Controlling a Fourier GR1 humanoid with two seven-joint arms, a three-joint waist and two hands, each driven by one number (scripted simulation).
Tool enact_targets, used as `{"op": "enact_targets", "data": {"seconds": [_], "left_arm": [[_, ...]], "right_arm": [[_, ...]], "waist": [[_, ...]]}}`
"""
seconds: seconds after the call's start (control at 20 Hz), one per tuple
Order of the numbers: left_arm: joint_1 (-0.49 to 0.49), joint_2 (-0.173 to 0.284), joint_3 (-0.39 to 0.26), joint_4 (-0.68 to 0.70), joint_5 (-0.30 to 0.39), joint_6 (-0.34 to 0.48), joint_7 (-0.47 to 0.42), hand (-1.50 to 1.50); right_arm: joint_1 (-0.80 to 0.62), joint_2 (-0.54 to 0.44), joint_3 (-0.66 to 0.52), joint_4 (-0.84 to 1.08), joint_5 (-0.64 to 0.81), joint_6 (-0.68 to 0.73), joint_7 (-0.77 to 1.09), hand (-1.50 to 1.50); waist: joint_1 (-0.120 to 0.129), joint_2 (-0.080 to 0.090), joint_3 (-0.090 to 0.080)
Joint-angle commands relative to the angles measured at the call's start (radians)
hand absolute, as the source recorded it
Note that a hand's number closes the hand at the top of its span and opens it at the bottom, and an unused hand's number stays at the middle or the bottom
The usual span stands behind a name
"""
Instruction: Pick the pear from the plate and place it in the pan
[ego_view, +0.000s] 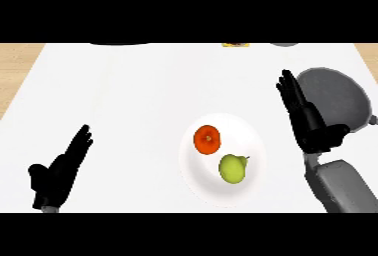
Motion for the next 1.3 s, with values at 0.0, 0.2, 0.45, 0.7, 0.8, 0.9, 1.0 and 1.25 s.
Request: {"op": "enact_targets", "data": {"seconds": [0.0,0.2,0.45,0.7,0.8,0.9,1.0,1.25], "left_arm": [[-0.032,0.029,0.039,-0.048,-0.005,0.024,0.057,0.0],[-0.163,0.01,0.117,-0.05,-0.018,0.089,0.008,0.0],[-0.172,-0.005,0.116,-0.07,-0.011,0.112,0.051,0.0],[-0.212,0.002,0.138,-0.054,-0.003,0.094,0.067,0.0],[-0.241,-0.028,0.117,-0.025,-0.035,0.117,0.061,0.0],[-0.234,-0.014,0.115,-0.078,-0.03,0.122,0.1,0.0],[-0.202,-0.02,0.118,-0.064,-0.027,0.104,0.063,0.0],[-0.282,-0.012,0.122,-0.069,-0.035,0.111,0.14,0.0]], "right_arm": [[0.093,0.068,0.021,0.006,-0.034,0.013,-0.004,1.5],[0.186,0.149,-0.018,0.104,-0.181,0.044,0.079,1.5],[0.382,0.128,0.035,0.054,0.087,-0.348,0.027,-1.5],[0.532,-0.016,0.084,-0.222,0.233,-0.508,0.165,-1.5],[0.598,-0.114,0.123,-0.377,0.254,-0.469,0.295,-1.5],[0.623,-0.234,0.121,-0.486,0.262,-0.407,0.404,-1.5],[0.631,-0.36,0.098,-0.541,0.248,-0.32,0.51,-1.5],[0.529,-0.546,0.034,-0.721,0.18,-0.18,0.856,-1.5]], "waist": [[-0.008,-0.022,-0.032],[-0.022,-0.017,-0.031],[-0.063,-0.036,-0.037],[-0.052,-0.031,-0.039],[-0.056,-0.028,-0.039],[-0.043,-0.03,-0.039],[-0.032,-0.027,-0.041],[-0.014,-0.023,-0.038]]}}
